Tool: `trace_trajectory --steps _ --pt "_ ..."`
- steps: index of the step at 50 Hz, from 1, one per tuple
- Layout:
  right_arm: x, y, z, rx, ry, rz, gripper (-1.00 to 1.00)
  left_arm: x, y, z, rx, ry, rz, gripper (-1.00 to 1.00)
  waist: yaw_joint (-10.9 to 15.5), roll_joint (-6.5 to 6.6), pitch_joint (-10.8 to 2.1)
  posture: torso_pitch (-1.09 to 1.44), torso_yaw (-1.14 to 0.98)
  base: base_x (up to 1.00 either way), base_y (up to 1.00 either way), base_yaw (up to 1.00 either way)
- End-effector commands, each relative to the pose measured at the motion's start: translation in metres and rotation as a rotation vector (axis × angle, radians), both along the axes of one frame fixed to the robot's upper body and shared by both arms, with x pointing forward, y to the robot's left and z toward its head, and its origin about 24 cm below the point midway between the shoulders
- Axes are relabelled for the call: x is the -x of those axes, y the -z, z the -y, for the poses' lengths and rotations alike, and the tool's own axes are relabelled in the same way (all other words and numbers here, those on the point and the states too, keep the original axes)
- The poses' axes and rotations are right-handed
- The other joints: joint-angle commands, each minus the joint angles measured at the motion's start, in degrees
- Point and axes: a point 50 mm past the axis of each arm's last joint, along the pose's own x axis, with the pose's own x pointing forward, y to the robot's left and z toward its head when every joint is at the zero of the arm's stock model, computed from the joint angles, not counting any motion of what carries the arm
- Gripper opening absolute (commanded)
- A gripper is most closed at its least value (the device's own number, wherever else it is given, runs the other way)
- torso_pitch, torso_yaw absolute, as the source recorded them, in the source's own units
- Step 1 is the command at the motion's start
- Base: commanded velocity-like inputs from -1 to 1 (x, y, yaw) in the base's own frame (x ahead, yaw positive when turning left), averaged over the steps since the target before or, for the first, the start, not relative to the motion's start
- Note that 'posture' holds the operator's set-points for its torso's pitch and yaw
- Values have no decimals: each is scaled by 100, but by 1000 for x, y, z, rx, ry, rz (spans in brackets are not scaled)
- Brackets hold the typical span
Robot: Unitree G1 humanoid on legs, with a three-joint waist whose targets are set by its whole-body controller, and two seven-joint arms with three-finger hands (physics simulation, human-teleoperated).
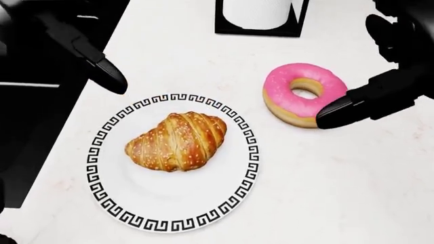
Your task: Place the pastries on the plates.
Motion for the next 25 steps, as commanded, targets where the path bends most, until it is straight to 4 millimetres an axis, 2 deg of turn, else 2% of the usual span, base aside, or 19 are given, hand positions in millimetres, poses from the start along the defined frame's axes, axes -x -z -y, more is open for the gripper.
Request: trace_trajectory --steps 1,8,11,16,25 --pt "2 -18 4 62 35 79 100 6 -21 -4 19 -54 88 100 -9 5 -164 0 0 0 0 0" --pt "-7 -10 -10 229 23 24 100 5 -22 -9 31 -96 79 100 -21 62 -173 0 0 0 0 0" --pt "-9 -5 -15 252 14 5 100 10 -16 -9 0 -74 65 100 -30 86 -186 0 0 0 0 0" --pt "-14 0 -19 308 15 -45 100 13 -19 -11 0 -63 72 100 -60 73 -201 0 0 0 0 0" --pt "-29 8 -40 341 -42 -86 100 11 -15 -17 2 -67 74 100 -105 67 -228 0 0 0 0 0"
